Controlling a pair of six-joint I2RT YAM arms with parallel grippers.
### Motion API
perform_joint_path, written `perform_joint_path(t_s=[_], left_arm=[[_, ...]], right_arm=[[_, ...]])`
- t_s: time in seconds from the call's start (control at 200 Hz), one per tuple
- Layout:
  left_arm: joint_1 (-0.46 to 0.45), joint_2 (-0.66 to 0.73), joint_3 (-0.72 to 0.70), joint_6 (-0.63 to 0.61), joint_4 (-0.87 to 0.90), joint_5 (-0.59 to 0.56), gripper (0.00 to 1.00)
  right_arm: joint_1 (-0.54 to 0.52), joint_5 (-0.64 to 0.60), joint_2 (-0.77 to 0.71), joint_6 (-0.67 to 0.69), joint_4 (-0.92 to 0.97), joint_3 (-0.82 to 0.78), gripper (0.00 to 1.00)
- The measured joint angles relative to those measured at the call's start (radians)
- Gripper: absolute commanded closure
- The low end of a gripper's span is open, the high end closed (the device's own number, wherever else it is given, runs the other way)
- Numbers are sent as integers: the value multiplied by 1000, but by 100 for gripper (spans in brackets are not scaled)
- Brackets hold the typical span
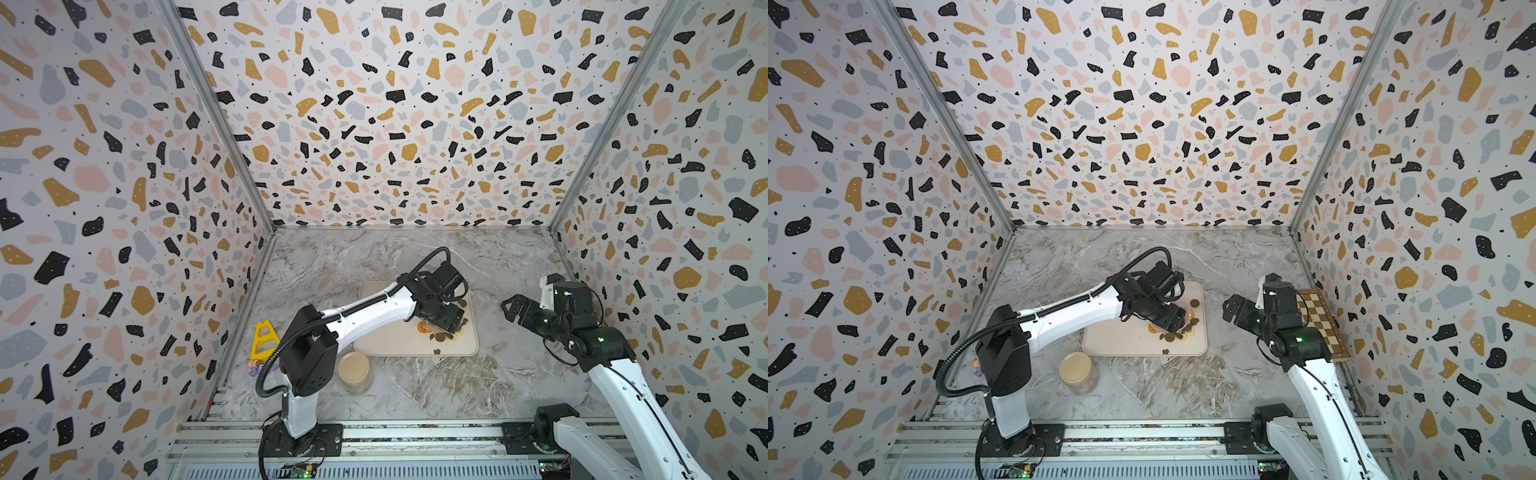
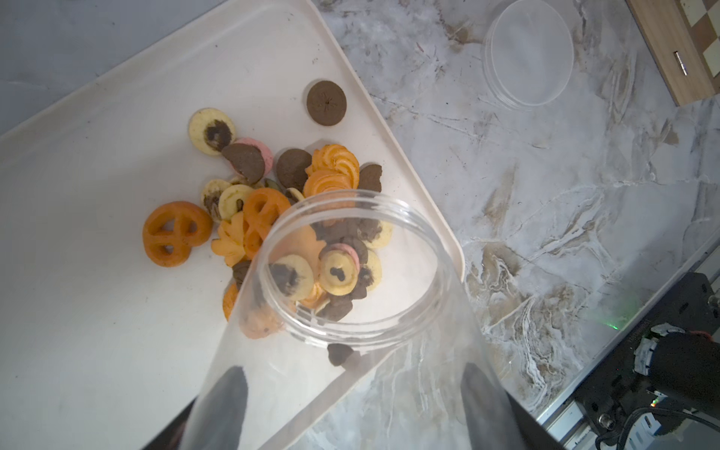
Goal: Pour the cookies out of the jar
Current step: Pour the cookies in the jar onto the tray.
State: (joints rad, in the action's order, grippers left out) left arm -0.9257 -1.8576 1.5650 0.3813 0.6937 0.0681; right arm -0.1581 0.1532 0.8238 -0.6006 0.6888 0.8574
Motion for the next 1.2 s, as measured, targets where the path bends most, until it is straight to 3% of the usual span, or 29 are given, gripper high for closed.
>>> perform_joint_path(t_s=[0.345,0.451,0.666,0.751,0.921,1.066,1.201], left_arm=[[11,119,-34,16,-45,-35,100],[25,158,-105,35,-120,-12,100],[50,47,-196,84,-109,56,100],[46,51,-169,85,-64,55,100],[30,79,17,76,-26,43,100],[28,182,-24,79,-60,31,100],[29,145,-99,80,-73,24,100]], right_arm=[[0,0,-10,0,8,19,1],[0,1,-15,0,8,19,1],[0,1,-14,0,9,19,1],[0,1,-14,0,9,19,1],[0,0,-21,0,15,19,0],[1,0,-31,0,19,19,0],[1,0,-25,0,19,20,1]])
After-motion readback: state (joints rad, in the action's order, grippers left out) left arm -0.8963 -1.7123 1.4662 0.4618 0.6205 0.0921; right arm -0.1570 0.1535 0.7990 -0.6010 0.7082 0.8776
